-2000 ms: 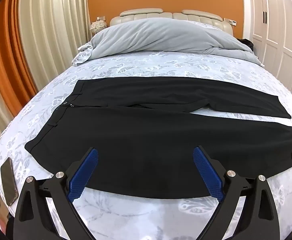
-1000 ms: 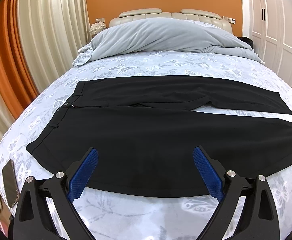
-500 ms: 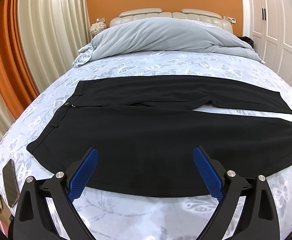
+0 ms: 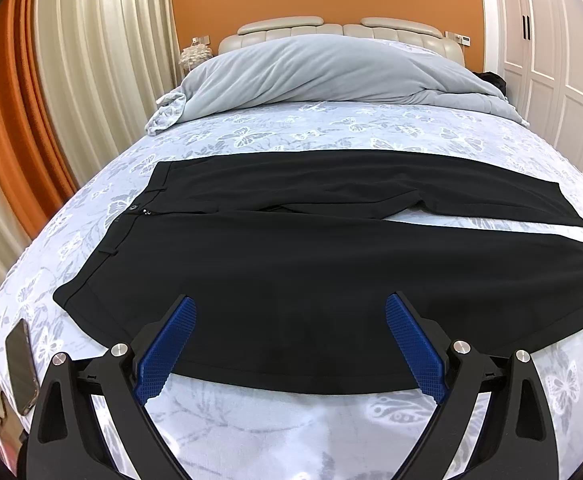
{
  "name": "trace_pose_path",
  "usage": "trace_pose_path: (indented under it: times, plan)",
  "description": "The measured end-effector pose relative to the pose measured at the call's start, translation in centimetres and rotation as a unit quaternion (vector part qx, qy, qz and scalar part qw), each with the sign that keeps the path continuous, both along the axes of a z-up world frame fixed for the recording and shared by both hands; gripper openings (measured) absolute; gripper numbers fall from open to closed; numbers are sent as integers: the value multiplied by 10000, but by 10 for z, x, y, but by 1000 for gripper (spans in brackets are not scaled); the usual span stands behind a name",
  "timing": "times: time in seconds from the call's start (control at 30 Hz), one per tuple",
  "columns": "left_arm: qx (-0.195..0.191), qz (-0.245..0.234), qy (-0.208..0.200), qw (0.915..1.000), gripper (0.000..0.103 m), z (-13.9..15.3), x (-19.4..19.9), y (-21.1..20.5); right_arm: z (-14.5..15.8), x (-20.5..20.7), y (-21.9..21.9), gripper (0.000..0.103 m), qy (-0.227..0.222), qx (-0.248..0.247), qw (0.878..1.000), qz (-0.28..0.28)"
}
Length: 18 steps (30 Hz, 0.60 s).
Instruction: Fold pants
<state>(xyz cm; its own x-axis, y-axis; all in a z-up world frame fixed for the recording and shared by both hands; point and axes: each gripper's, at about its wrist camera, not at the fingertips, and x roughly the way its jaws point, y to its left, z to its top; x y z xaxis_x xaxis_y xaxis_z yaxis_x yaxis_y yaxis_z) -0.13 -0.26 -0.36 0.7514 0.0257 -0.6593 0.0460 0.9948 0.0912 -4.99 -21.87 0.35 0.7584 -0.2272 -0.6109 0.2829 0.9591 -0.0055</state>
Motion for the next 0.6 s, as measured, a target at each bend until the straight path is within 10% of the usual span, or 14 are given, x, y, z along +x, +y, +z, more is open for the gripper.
trace_pose_path:
  times: [0.6]
  plan:
    - [12, 3, -4, 10000, 93, -2, 0, -1, -2, 1, 3, 98, 17, 5, 10000, 1]
